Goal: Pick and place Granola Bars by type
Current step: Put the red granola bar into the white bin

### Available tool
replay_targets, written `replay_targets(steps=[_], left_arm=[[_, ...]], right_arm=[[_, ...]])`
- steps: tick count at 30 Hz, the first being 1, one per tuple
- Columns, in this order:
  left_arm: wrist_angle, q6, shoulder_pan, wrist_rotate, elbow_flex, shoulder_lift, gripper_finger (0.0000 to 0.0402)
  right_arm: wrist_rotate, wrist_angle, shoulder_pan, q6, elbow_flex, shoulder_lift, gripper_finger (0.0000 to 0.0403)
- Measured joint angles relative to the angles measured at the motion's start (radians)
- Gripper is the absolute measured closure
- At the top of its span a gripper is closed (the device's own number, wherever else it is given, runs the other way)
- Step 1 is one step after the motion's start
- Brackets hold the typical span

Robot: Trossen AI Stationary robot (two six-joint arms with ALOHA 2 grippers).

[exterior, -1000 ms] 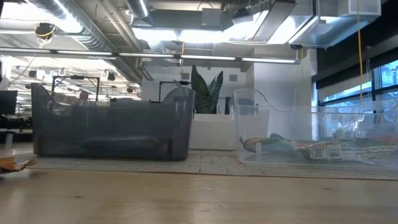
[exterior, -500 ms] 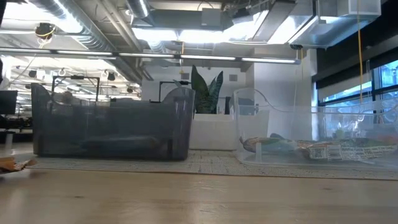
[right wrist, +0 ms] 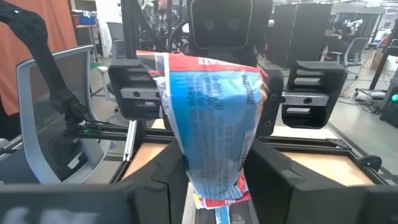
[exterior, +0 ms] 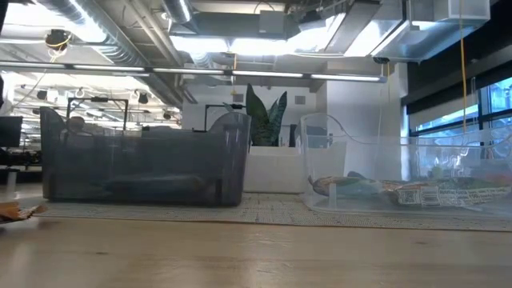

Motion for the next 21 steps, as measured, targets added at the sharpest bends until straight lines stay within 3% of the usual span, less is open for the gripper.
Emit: replay_targets(steps=[21], left_arm=[[-0.207, -0.029, 0.000, -0.052, 0.001, -0.036, 0.0276]], right_arm=[[0.013, -0.014, -0.001, 0.021, -0.002, 0.001, 0.0293]])
